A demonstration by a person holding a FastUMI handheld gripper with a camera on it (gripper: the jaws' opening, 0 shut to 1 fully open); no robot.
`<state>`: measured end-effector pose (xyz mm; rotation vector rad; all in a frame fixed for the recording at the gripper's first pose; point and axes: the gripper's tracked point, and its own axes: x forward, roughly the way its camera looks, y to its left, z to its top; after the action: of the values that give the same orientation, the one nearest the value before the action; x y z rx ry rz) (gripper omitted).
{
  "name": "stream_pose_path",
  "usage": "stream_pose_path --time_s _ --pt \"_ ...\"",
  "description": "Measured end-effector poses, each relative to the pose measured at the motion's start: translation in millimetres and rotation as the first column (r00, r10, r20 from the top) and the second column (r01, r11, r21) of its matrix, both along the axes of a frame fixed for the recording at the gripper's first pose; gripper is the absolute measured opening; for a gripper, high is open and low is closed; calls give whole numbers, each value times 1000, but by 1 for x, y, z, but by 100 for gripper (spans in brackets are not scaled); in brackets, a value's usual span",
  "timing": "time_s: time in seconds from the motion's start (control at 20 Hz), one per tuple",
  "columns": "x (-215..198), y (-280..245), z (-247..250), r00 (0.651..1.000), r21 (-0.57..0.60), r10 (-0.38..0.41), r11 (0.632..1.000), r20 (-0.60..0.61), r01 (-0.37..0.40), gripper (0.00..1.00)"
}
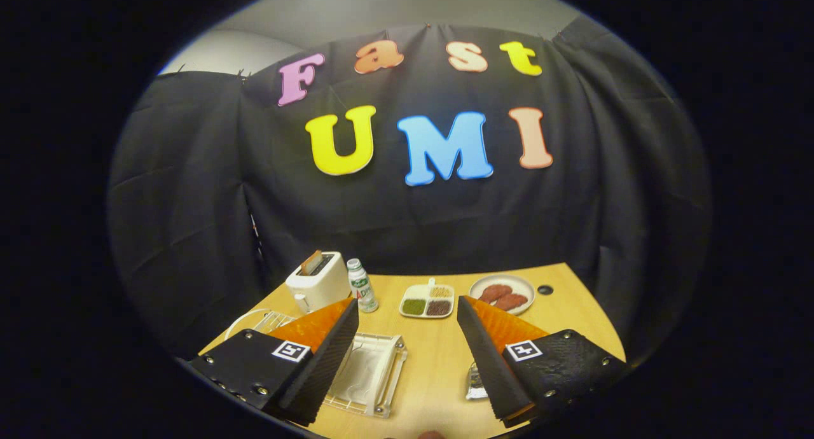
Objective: Take the plate from the dish rack, then take the spoon from the basket and place it into the plate.
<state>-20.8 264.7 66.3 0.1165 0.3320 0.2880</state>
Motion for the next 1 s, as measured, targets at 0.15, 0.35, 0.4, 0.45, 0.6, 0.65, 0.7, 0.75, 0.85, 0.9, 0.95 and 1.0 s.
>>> stream_pose_path --time_s 0.15,0.35,0.4,0.45,0.6,0.65,0.7,0.75,0.85,0.9,0.95,1.0 --pt "4 27 -25 988 30 40 999 -149 -36 96" --pt "12 56 -57 948 27 72 997 -310 -67 99" --pt "12 63 -65 934 25 75 997 -350 -71 99" --pt "13 71 -71 921 28 80 997 -381 -75 99" --pt "15 95 -88 894 26 96 995 -438 -94 99" --pt "17 101 -93 886 25 92 996 -455 -91 99" --pt "20 107 -98 879 26 93 995 -468 -92 99" --pt "21 112 -103 871 23 92 995 -483 -93 99" --pt "24 122 -116 856 3 80 996 -511 -91 99" --pt "25 125 -123 849 -13 64 996 -525 -83 99" --pt "29 127 -129 844 -33 39 997 -535 -67 99" --pt "30 129 -133 841 -51 13 998 -541 -48 99"
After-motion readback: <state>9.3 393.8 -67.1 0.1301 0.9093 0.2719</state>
